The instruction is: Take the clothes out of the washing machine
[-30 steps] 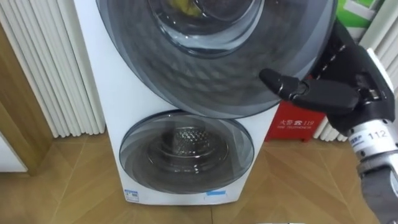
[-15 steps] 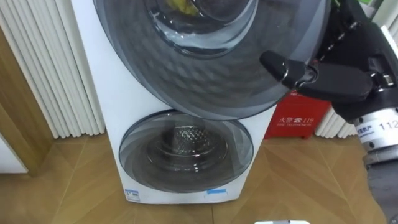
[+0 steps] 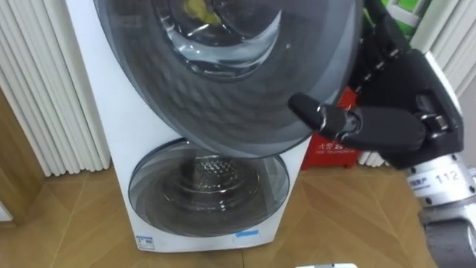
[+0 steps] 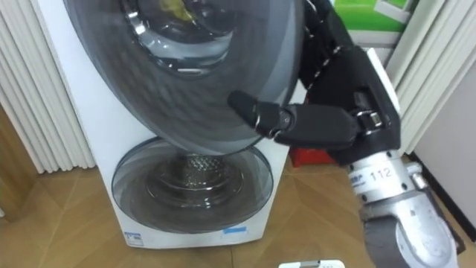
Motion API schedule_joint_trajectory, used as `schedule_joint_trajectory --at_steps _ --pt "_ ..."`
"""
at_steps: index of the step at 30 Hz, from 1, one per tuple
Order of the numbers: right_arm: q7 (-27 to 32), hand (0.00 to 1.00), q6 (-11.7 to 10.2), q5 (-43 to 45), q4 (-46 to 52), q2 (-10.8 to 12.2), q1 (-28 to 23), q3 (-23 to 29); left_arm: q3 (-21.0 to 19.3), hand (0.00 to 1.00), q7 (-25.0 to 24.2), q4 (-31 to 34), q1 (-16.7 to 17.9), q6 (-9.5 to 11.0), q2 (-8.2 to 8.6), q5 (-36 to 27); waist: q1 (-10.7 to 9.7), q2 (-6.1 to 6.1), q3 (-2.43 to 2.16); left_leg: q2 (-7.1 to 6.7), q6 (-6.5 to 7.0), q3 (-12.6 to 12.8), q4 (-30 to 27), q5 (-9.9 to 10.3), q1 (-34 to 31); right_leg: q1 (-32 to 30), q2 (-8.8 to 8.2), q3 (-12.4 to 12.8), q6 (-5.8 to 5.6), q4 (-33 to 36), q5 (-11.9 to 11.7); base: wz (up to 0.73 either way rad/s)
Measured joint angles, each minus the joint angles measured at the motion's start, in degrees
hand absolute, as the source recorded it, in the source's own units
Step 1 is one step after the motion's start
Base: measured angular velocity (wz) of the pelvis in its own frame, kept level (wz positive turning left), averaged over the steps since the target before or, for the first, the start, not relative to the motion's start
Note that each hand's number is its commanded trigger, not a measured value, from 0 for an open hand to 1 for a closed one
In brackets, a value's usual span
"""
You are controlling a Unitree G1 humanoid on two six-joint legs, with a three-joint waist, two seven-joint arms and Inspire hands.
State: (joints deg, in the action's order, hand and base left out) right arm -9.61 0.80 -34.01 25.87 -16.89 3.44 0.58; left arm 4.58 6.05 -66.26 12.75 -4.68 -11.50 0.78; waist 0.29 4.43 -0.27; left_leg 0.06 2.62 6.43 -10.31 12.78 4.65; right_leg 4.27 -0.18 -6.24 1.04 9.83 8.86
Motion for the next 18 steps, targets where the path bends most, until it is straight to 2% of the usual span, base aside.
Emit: schedule_joint_trajectory --at_steps 6,11,15,18 --pt "-2.6 0.0 -0.8 -2.0 0.1 1.3 -0.1 -3.5 1.3 0.0 0.0 -0.1 -0.4 0.0 -0.35 0.0 -0.1 -0.14 0.04 0.41 -0.44 0.4 -0.7 0.0 0.0 0.0 0.6 0.6 0.52 0.0 -0.5 -0.06" --pt "-6.7 0.0 -0.1 -1.8 -0.1 1.6 -1.3 -6.8 1.4 0.0 -0.6 -0.1 -0.8 -0.1 -0.3 0.0 0.2 -0.43 0.1 0.53 -0.57 0.4 -0.6 0.0 -0.1 -0.1 0.76 0.6 0.66 0.0 -0.6 0.0" --pt "-11.0 0.0 0.7 -2.0 -0.2 1.2 -1.3 -10.4 1.4 0.0 -0.9 -0.1 -1.1 -0.1 -0.33 -0.1 1.5 -0.54 0.15 0.35 -0.6 0.4 -0.4 -0.1 0.0 -0.1 0.78 0.5 0.67 0.0 -0.6 0.01" --pt "-13.2 0.0 1.7 -2.0 0.3 1.0 -1.4 -12.6 1.3 0.0 -1.1 -0.2 -1.9 -0.1 -0.33 0.0 2.5 -0.35 0.02 0.27 -0.59 0.0 -0.2 -0.1 -0.2 -0.2 0.72 -0.1 0.66 0.0 -0.6 0.07"
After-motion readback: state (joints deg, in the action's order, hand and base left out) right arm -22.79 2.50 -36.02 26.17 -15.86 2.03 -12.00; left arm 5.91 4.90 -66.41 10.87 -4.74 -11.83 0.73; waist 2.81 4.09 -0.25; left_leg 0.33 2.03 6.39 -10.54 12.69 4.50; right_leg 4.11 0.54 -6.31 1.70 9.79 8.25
